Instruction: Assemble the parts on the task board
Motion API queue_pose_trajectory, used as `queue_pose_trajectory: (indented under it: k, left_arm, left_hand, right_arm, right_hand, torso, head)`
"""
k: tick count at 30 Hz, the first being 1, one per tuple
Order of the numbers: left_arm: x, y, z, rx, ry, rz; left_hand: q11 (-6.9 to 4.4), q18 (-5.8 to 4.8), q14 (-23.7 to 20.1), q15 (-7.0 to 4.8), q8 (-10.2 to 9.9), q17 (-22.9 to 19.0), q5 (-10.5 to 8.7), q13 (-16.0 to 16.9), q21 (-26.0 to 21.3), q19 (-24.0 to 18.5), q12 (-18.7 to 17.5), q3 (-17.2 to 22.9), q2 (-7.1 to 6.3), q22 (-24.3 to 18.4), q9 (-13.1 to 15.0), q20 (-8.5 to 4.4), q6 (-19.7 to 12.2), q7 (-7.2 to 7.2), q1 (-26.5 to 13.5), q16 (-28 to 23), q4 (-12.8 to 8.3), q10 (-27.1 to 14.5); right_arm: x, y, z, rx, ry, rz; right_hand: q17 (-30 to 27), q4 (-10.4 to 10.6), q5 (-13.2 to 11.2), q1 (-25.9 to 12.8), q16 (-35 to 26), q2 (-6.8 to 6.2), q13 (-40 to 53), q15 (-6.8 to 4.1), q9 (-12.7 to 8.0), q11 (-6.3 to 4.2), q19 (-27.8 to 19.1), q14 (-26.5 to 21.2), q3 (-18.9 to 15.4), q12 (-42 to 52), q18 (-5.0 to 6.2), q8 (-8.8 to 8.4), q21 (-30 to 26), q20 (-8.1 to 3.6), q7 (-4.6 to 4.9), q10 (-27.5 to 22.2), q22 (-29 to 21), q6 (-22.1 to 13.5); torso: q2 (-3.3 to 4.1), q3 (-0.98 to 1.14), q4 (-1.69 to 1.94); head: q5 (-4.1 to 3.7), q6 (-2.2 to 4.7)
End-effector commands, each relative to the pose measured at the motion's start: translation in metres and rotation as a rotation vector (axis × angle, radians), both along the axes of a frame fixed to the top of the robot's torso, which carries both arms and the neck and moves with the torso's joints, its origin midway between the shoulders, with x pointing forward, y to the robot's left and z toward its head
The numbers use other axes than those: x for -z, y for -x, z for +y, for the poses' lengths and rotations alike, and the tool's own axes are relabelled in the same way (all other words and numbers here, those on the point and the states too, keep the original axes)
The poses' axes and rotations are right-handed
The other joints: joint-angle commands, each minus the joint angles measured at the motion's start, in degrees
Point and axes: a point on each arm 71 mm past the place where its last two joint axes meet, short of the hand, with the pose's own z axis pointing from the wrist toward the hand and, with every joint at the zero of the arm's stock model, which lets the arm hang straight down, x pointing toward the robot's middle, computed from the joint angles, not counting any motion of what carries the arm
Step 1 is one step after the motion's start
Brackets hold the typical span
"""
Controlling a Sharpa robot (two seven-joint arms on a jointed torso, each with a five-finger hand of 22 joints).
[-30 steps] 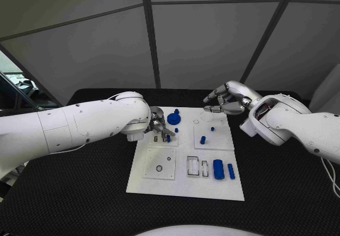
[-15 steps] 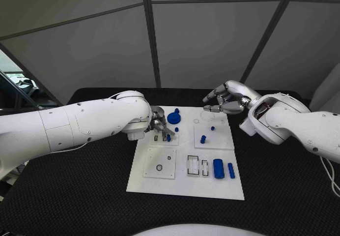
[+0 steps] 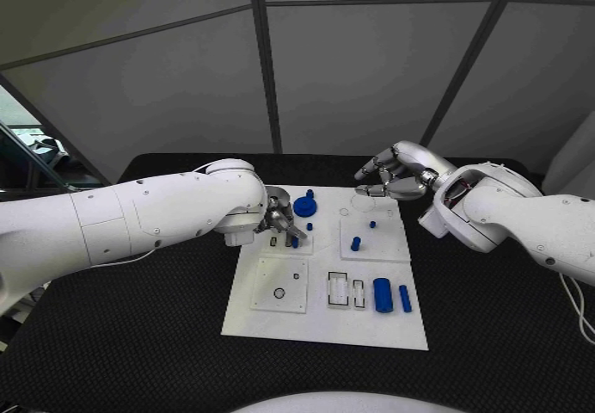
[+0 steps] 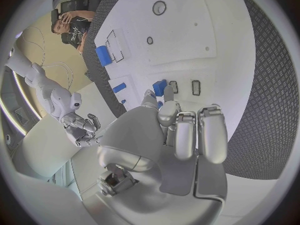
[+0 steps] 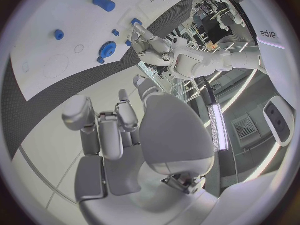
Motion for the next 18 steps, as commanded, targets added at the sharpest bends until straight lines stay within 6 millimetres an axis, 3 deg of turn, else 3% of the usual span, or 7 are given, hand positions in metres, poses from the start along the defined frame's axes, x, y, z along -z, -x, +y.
queue_pose_trajectory:
  k: [1, 13, 18]
  left_arm:
    - [0.0000, 0.0017, -0.0029, 0.021, 0.011, 0.018]
    - [0.0000, 0.0011, -0.0028, 0.017, 0.012, 0.016]
    - [0.0000, 0.0012, -0.0035, 0.020, 0.014, 0.016]
  left_hand:
    - [-0.14, -8.95, 6.15, -0.34, 0.17, 15.08, 0.08, 0.09, 0.12, 0.89, 0.05, -0.09, -0.26, 5.33, 0.12, -0.26, -0.46, 0.12, -0.15, 0.14, -0.11, -0.08]
    - [-0.11, -9.01, 6.15, -0.31, 0.24, 15.08, 0.02, 0.38, 0.25, 1.05, 0.26, -0.40, -0.56, 5.65, 0.37, -0.25, -0.44, 0.14, -0.89, 0.14, 0.19, 0.15]
    - [-0.52, -9.04, 6.15, -0.61, 0.18, 15.08, 0.42, 0.51, 0.32, 1.14, 0.28, 1.80, 0.93, 5.86, 0.69, -0.41, -0.64, -0.33, 1.90, 0.14, -1.57, 0.25]
  right_arm:
    - [-0.0012, 0.0000, 0.0013, -0.009, 0.005, -0.001]
    - [-0.0010, -0.0003, 0.0016, -0.009, 0.005, 0.000]
    - [-0.0010, -0.0003, 0.0018, -0.009, 0.005, -0.001]
  right_hand:
    - [5.13, 0.18, 0.33, 0.00, -0.11, 0.13, 0.03, -0.33, 0.01, 0.02, 0.14, 3.64, 0.23, 0.00, 0.88, 0.30, -0.09, -0.14, 0.05, 0.23, 0.03, 0.39]
    - [5.15, 0.22, 0.34, -0.06, -0.10, 0.14, 0.01, -0.33, 0.01, 0.02, 0.13, 3.65, 0.22, -0.02, 0.89, 0.32, -0.12, -0.15, 0.05, 0.22, 0.00, 0.41]
    - [5.15, 0.22, 0.34, -0.06, -0.10, 0.14, 0.01, -0.33, 0.01, 0.02, 0.13, 3.65, 0.22, -0.02, 0.89, 0.32, -0.12, -0.15, 0.05, 0.22, 0.00, 0.41]
  torso:
    - [0.05, 0.00, -0.04]
    - [0.08, 0.02, -0.05]
    - [0.07, -0.01, -0.04]
  head:
    - [-0.01, -0.04]
    - [-0.03, -0.19]
    - [-0.06, -0.24]
